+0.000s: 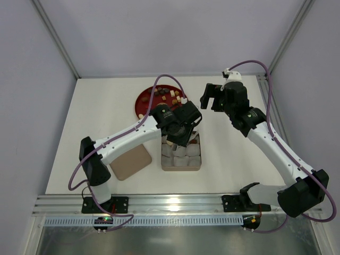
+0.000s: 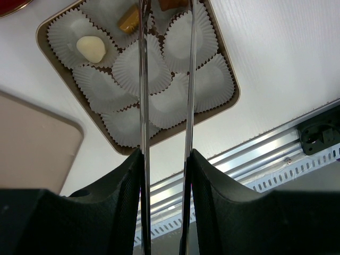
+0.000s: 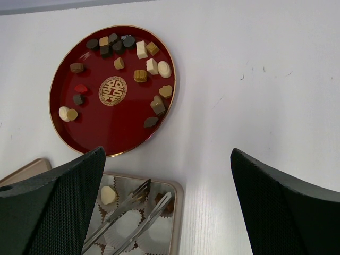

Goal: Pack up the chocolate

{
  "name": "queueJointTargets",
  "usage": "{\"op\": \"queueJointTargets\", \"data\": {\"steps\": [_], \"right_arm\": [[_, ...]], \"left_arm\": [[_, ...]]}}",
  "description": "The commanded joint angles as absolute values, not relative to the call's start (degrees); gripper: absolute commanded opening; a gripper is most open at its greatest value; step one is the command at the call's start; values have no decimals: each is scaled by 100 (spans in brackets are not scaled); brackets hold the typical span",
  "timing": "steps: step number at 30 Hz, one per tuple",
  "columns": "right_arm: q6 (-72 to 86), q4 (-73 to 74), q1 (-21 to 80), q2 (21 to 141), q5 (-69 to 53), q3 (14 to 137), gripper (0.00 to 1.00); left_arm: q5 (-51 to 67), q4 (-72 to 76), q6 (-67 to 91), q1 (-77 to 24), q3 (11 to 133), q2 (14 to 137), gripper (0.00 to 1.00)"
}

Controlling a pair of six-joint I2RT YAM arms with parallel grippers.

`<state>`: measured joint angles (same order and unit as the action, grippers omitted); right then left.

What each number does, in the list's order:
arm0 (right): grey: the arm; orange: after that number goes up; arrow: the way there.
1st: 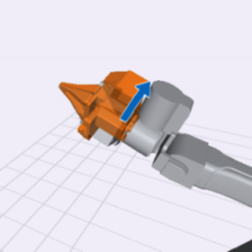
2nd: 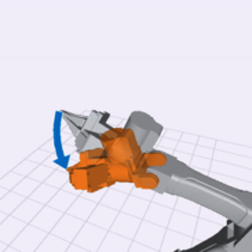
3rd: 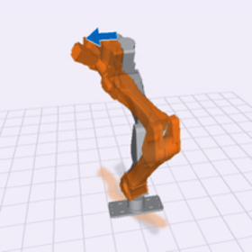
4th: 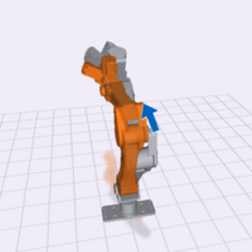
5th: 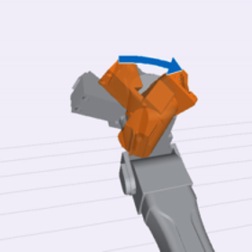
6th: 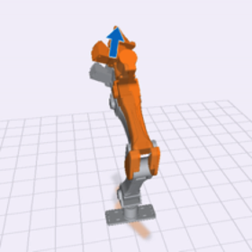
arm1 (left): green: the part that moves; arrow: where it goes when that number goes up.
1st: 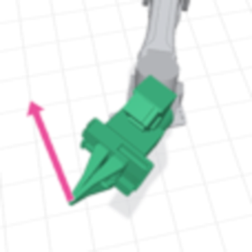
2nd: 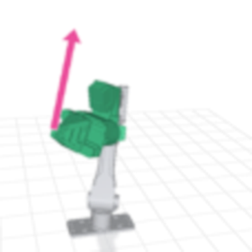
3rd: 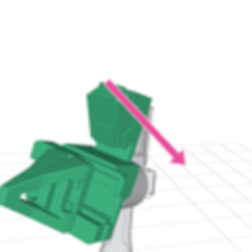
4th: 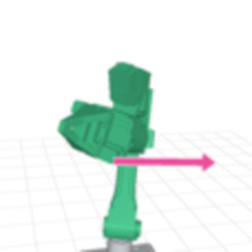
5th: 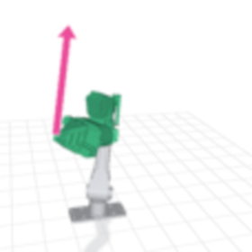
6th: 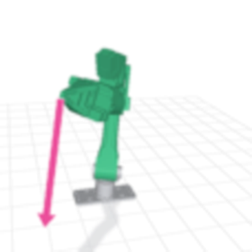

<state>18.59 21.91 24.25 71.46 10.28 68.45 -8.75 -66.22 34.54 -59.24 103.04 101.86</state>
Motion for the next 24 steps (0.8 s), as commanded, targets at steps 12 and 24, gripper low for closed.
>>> {"op": "queueJointTargets", "data": {"steps": [12, 24], "right_arm": [[1898, 1951, 2399, 6987, 914, 6855, 100], [1916, 1916, 2399, 7040, 800, 6864, 100]], "left_arm": [[-923, -6539, 3498, -5959, 10687, 9756, 39], [-1292, -6978, 3287, -5485, 11030, 9528, 39]]}}
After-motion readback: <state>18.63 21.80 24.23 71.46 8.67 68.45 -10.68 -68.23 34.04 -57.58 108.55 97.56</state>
